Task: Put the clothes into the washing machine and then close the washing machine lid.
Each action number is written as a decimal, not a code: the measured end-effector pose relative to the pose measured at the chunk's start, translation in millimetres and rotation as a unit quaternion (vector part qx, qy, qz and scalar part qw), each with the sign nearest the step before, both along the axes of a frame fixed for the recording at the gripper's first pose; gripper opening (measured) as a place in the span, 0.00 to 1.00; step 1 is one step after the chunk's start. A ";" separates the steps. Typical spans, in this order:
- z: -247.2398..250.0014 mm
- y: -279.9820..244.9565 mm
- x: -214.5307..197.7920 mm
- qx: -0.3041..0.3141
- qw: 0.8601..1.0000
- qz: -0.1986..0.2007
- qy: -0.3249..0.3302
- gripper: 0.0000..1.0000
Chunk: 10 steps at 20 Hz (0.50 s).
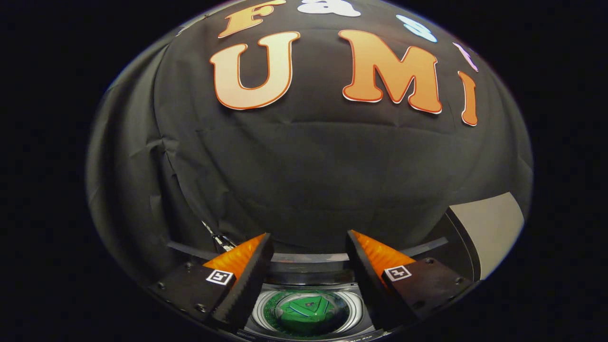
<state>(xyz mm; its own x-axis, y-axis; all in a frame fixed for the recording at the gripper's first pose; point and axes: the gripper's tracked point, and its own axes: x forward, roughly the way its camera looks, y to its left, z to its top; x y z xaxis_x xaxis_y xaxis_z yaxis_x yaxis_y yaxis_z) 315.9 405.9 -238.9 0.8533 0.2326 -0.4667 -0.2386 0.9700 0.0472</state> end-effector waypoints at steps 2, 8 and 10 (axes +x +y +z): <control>-1.4 -2.7 -8.9 -0.003 1.000 0.001 -0.001 0.99; -13.2 -6.2 -39.3 -0.001 1.000 0.003 -0.013 0.99; -14.3 -8.1 -44.8 0.004 1.000 -0.002 -0.025 0.99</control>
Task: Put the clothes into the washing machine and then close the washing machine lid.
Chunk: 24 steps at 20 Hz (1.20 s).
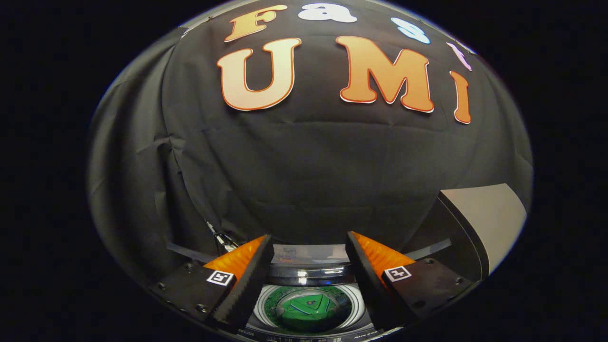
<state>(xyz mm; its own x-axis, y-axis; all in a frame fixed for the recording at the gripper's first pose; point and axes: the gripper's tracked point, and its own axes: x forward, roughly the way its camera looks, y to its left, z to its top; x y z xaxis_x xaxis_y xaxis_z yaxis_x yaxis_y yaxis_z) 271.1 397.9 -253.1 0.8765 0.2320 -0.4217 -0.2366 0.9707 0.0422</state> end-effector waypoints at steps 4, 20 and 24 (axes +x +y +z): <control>-8.1 -0.5 -10.3 -0.001 1.000 0.003 0.000 0.99; -148.9 -15.5 -64.0 -0.004 0.989 0.007 0.145 0.97; -176.3 -13.0 -69.2 -0.006 0.984 0.016 0.175 0.97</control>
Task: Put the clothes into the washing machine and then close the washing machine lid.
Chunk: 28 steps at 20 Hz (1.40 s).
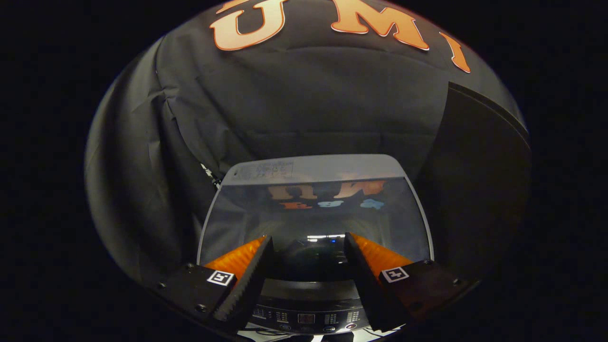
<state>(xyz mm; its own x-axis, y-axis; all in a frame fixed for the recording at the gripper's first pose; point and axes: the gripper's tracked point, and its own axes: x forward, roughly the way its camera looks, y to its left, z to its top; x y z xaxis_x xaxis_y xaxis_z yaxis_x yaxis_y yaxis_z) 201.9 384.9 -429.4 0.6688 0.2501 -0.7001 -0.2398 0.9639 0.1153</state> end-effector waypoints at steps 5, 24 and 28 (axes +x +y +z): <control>53.1 1.9 2.1 0.011 0.999 0.013 -0.042 0.97; 400.6 -224.6 -77.6 0.025 0.945 -0.083 -0.316 0.96; 435.1 -292.5 -95.5 0.016 0.931 -0.106 -0.348 0.96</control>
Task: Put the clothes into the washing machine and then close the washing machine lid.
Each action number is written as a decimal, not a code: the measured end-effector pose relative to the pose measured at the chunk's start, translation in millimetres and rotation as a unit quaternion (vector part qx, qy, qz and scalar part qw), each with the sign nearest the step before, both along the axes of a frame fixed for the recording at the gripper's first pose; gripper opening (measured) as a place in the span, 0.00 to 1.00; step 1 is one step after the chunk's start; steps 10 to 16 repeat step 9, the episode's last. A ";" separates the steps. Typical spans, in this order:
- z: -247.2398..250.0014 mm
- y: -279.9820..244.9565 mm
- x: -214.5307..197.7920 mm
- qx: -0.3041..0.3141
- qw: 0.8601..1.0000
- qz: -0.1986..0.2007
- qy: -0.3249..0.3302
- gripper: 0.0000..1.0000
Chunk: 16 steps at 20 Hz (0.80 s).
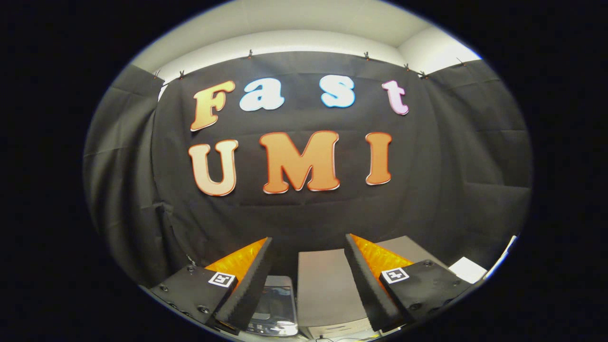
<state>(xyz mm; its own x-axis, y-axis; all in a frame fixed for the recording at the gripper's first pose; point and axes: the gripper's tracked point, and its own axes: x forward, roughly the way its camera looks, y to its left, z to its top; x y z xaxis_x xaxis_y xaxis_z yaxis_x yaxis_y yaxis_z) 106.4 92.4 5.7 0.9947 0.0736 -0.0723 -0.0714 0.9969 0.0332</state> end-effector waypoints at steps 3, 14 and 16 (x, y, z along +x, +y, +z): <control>10.1 -40.3 -12.8 -0.006 1.000 -0.008 -0.009 0.96; 16.9 -92.1 -15.0 -0.002 1.000 -0.009 -0.025 0.96; 16.9 -92.1 -15.0 -0.002 1.000 -0.009 -0.025 0.96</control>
